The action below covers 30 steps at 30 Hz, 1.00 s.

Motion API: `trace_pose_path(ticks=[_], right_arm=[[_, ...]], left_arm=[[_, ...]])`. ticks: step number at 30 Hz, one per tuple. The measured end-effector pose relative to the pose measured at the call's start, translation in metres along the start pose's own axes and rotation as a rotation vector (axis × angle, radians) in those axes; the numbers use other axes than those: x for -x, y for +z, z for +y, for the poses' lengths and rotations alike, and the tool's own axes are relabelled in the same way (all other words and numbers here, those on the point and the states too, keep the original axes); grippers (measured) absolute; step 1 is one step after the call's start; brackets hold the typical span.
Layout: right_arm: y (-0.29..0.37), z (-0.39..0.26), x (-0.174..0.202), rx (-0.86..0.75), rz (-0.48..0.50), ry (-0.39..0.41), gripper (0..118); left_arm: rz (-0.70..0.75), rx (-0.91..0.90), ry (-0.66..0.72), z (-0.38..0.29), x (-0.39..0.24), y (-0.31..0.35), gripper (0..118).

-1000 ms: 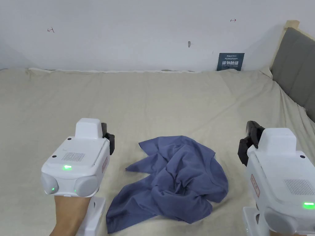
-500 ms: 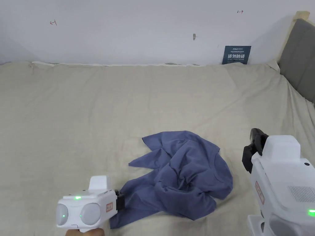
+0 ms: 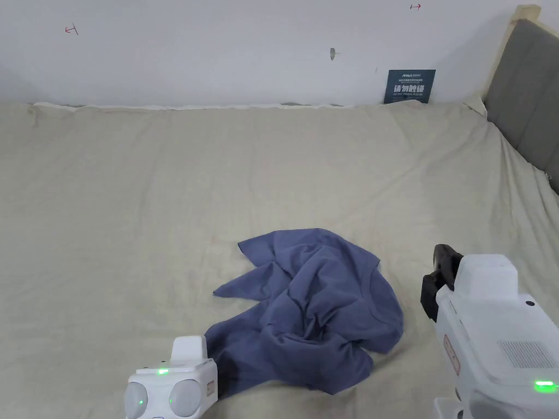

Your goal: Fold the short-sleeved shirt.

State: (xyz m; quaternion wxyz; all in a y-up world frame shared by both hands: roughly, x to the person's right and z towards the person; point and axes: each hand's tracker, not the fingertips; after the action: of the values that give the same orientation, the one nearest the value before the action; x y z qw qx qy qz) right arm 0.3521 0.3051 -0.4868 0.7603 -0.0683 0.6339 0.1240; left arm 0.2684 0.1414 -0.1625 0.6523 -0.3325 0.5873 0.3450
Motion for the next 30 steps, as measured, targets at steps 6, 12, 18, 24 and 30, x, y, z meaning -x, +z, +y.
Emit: trace_pose_path(ticks=[6, 12, 18, 24, 30], right_arm=[[-0.051, -0.019, -0.011, 0.222, 0.027, -0.047, 52], [-0.14, -0.059, -0.007, 0.501, 0.01, -0.096, 108], [-0.206, -0.106, 0.01, 0.728, 0.056, -0.052, 106], [-0.205, -0.116, 0.023, 0.785, 0.069, -0.062, 54], [-0.193, -0.089, 0.022, 0.692, 0.098, 0.02, 10]], left_arm=[[-0.108, -0.07, 0.051, 0.014, 0.006, 0.025, 5], [-0.226, -0.16, 0.077, 0.036, 0.025, 0.049, 5], [-0.226, -0.177, 0.057, 0.051, 0.032, 0.047, 5], [-0.233, -0.162, 0.048, 0.052, 0.034, 0.043, 5], [-0.243, -0.168, 0.093, 0.057, 0.04, 0.043, 5]])
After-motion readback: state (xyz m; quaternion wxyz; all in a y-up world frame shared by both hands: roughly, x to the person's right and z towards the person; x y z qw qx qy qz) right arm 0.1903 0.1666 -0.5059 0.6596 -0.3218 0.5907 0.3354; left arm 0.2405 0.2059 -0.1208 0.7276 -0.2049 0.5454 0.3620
